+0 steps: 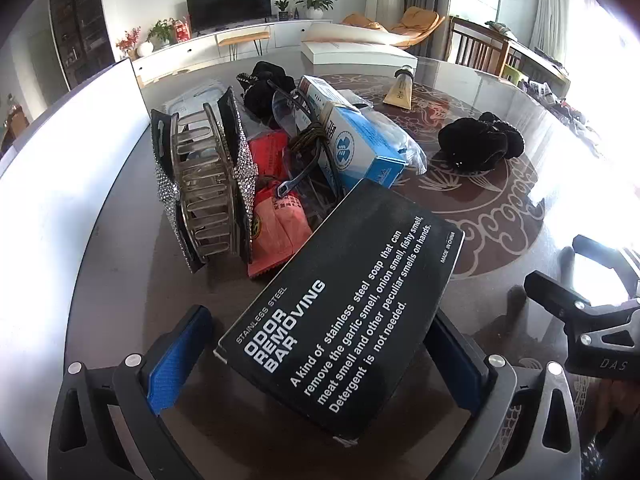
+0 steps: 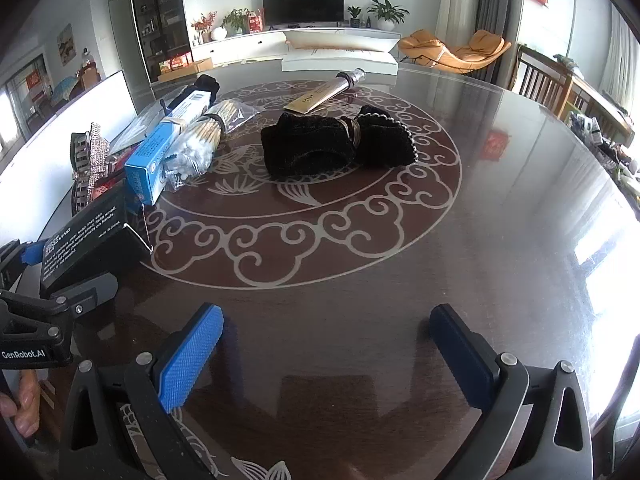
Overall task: Organize objects
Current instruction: 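Close the left gripper on the black odor removing bar box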
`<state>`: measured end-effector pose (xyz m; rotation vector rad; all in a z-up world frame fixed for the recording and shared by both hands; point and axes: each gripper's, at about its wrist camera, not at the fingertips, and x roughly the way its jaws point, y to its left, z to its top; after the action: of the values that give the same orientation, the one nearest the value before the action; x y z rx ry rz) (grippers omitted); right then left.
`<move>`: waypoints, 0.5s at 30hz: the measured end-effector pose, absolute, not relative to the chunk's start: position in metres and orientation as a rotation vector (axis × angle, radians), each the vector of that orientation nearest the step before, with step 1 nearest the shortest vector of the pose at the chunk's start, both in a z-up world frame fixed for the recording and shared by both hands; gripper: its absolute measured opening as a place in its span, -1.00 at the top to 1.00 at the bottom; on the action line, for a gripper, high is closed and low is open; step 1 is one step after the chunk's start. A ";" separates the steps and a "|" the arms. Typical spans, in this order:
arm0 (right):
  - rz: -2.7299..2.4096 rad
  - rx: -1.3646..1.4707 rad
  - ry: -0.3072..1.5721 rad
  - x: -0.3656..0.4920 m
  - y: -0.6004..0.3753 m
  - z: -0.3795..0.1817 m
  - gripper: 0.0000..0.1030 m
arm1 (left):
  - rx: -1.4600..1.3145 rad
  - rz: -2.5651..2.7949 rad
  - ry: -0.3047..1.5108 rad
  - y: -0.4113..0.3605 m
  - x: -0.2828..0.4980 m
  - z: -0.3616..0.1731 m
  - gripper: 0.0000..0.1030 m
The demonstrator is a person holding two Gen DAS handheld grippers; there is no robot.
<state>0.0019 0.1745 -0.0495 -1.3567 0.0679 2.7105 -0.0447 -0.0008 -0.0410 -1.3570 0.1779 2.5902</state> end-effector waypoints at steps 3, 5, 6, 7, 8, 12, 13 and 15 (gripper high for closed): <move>2.709 -1.362 0.066 0.001 0.175 -0.049 -1.00 | -1.346 2.599 0.173 0.002 -0.045 -0.042 -1.00; 2.711 -1.367 0.057 -0.002 0.175 -0.049 -1.00 | -1.337 2.606 0.166 -0.002 -0.046 -0.043 -1.00; 2.717 -1.382 0.051 -0.005 0.176 -0.049 -1.00 | -1.338 2.608 0.166 -0.001 -0.049 -0.043 -1.00; 2.720 -1.401 0.042 -0.010 0.177 -0.048 -1.00 | -1.338 2.607 0.166 0.001 -0.052 -0.043 -1.00; 2.729 -1.404 0.035 -0.014 0.178 -0.048 -1.00 | -1.337 2.605 0.167 0.002 -0.056 -0.044 -1.00; 2.733 -1.408 0.034 -0.030 0.183 -0.048 -1.00 | -1.337 2.600 0.165 0.004 -0.064 -0.044 -1.00; 2.731 -1.407 0.036 -0.032 0.183 -0.048 -1.00 | -1.337 2.600 0.164 0.004 -0.064 -0.044 -1.00; 2.730 -1.405 0.034 -0.032 0.182 -0.048 -1.00 | -1.338 2.600 0.165 0.004 -0.064 -0.044 -1.00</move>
<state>-0.0324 0.1825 -0.0482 -1.4047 0.0339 2.7304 -0.0643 0.0037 -0.0443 -1.3376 0.1650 2.5997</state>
